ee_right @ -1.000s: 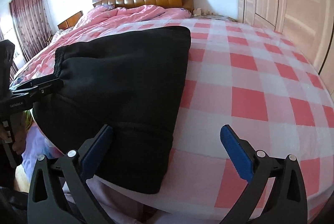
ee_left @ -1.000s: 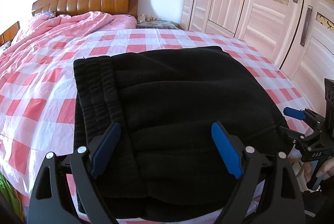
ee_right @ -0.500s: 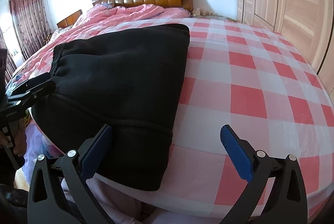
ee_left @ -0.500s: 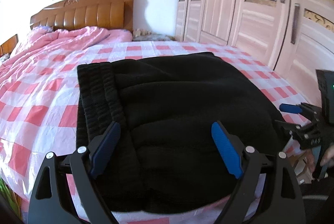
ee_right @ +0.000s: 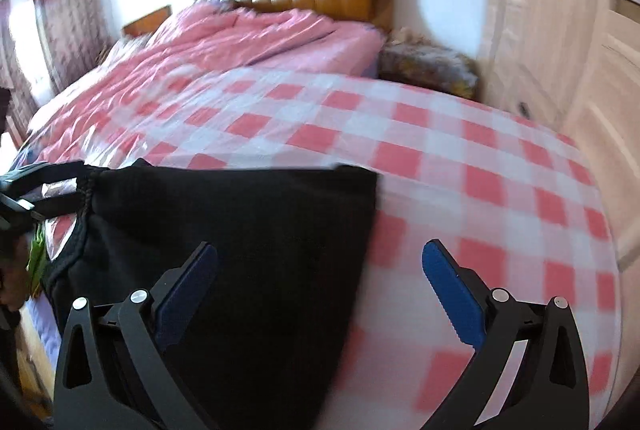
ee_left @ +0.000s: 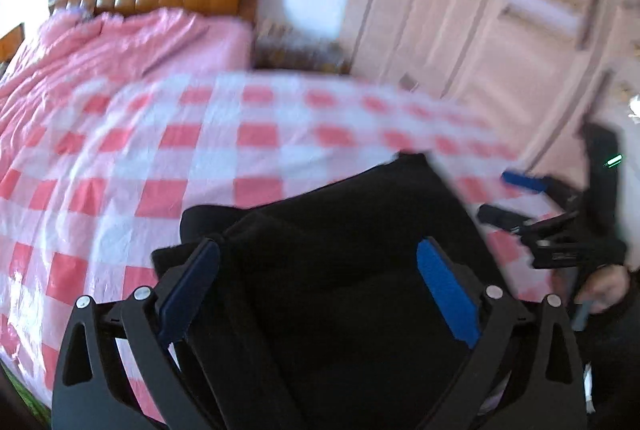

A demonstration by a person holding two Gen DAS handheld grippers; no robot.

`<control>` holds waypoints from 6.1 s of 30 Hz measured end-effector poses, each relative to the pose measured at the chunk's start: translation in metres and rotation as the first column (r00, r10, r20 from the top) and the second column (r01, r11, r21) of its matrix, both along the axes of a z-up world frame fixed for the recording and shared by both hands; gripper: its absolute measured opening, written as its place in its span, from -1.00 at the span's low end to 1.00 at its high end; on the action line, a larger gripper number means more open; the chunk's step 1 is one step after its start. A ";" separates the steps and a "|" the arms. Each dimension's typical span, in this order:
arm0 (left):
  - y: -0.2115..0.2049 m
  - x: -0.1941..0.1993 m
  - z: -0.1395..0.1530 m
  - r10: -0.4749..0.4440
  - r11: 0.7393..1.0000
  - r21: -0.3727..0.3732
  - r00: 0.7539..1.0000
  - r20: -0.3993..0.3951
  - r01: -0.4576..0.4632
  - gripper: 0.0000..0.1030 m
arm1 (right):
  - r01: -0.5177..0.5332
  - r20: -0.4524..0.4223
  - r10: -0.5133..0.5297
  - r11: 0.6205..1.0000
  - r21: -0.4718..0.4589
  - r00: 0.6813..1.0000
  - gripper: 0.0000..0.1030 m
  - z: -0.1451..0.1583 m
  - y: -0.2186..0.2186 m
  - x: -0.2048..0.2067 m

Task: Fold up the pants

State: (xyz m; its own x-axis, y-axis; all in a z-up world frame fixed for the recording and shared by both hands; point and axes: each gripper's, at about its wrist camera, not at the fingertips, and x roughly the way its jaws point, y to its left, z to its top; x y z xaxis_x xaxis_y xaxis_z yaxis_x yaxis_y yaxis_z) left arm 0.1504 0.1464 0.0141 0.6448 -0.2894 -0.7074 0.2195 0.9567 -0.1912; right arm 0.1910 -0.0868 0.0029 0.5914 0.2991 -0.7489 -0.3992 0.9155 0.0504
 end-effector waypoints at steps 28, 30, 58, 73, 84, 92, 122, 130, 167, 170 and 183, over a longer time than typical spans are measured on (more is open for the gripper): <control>-0.017 0.018 -0.043 0.032 0.959 0.281 0.999 0.037 -0.041 0.96 | 0.088 -0.045 -0.088 0.996 0.000 0.995 0.91 -0.025 -0.004 0.061; -0.015 0.016 -0.043 0.032 0.961 0.273 0.999 0.039 -0.041 0.96 | 0.053 -0.033 -0.052 0.998 0.041 0.998 0.91 -0.013 -0.013 0.044; 0.001 0.005 -0.026 0.031 0.990 0.134 0.998 0.057 -0.038 0.96 | 0.182 -0.001 -0.182 0.983 0.017 0.983 0.91 -0.011 -0.038 0.045; -0.015 0.054 -0.038 -0.005 0.995 0.101 0.999 -0.047 0.010 0.92 | 0.015 -0.011 -0.016 0.997 -0.072 1.000 0.91 -0.040 -0.010 -0.037; 0.025 -0.046 0.015 0.104 0.990 0.075 0.984 0.144 -0.116 0.96 | -0.033 0.029 0.031 0.995 0.094 0.999 0.91 -0.003 -0.030 -0.109; -0.033 -0.098 -0.046 0.032 0.948 0.308 0.988 0.152 -0.078 0.97 | -0.042 0.034 0.041 0.999 0.025 0.999 0.91 -0.037 -0.013 -0.136; -0.010 -0.088 -0.069 0.094 0.987 0.111 0.982 0.163 -0.113 0.97 | -0.015 -0.031 0.019 0.988 0.151 0.999 0.91 -0.052 -0.029 -0.130; -0.008 -0.064 -0.067 0.119 0.984 0.124 0.988 0.100 -0.131 0.97 | -0.006 -0.028 0.010 0.988 0.156 1.000 0.91 -0.052 -0.027 -0.130; -0.031 -0.148 -0.040 0.341 0.836 0.371 0.913 0.224 -0.403 0.97 | 0.030 0.129 -0.029 1.000 -0.004 0.991 0.91 -0.006 -0.045 -0.206; -0.040 -0.156 -0.053 0.309 0.857 0.365 0.929 0.203 -0.365 0.97 | 0.052 0.123 -0.052 0.999 0.006 0.991 0.91 -0.017 -0.046 -0.208; -0.061 -0.168 -0.056 0.242 0.911 0.286 0.946 0.216 -0.298 0.97 | 0.053 0.179 -0.048 0.998 -0.026 0.983 0.91 -0.029 -0.026 -0.223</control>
